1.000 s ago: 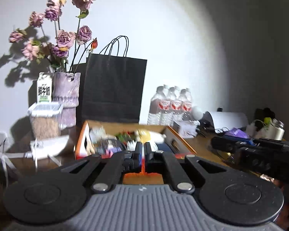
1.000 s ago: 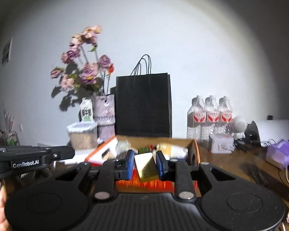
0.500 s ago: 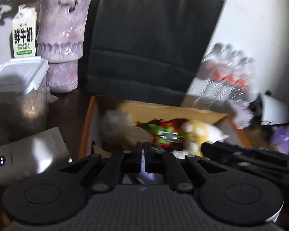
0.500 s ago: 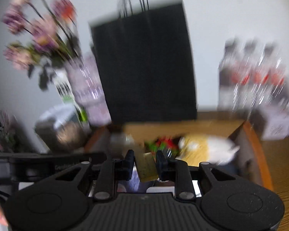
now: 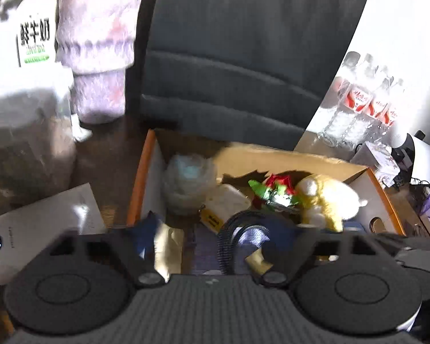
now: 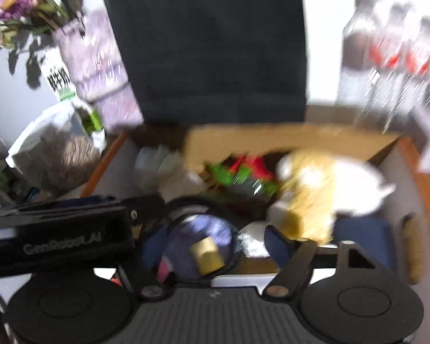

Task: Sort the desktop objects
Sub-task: 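Carry the yellow block into the box and open the right tool, then withdraw both tools from the box back over the table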

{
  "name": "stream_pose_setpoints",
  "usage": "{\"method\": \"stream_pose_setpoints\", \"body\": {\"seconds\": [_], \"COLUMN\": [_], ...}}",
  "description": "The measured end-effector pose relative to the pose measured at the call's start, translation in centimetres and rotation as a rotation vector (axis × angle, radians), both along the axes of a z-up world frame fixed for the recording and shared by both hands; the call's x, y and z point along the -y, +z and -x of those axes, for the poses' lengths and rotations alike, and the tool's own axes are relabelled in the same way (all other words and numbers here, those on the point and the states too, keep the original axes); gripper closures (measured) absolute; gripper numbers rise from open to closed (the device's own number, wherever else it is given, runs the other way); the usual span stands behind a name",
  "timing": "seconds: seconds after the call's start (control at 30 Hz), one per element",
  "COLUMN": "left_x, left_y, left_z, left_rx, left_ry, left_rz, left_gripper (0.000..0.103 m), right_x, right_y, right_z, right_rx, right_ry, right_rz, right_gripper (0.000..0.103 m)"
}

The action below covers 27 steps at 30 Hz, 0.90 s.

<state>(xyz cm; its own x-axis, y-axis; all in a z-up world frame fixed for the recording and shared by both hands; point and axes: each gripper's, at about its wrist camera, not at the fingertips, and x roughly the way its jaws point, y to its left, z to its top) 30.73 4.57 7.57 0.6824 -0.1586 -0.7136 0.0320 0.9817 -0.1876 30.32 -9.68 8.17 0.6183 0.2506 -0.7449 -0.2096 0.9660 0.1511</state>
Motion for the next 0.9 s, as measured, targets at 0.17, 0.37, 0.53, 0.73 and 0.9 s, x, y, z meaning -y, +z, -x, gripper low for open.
{"method": "stream_pose_setpoints", "body": {"seconds": [0.17,0.37,0.53,0.73,0.9], "left_x": [0.9,0.7,1.7,2.9,3.4], "left_y": [2.9,3.9,4.3,3.9,0.9], "left_z": [2.1,4.8,9.3,17.8,24.7], "left_rx": [0.059,-0.003,0.02,0.159,0.22], "left_ry": [0.029,0.077,0.06,0.029,0.022], "left_rz": [-0.04,0.001,-0.028,-0.109,-0.172], "left_gripper": [0.0,0.0,0.0,0.0,0.0], "right_x": [3.7,7.8,9.4,9.9,9.4], "right_y": [3.6,5.0,5.3,4.1,1.2], "right_z": [1.9,5.7,10.4,18.3,25.0], "right_rx": [0.073,0.087,0.12,0.209,0.261], "right_ry": [-0.066,-0.17,-0.181,-0.18,-0.169], "right_rz": [0.119,0.153,0.076,-0.008,0.024], "right_gripper": [0.019,0.012,0.01,0.008,0.008]}}
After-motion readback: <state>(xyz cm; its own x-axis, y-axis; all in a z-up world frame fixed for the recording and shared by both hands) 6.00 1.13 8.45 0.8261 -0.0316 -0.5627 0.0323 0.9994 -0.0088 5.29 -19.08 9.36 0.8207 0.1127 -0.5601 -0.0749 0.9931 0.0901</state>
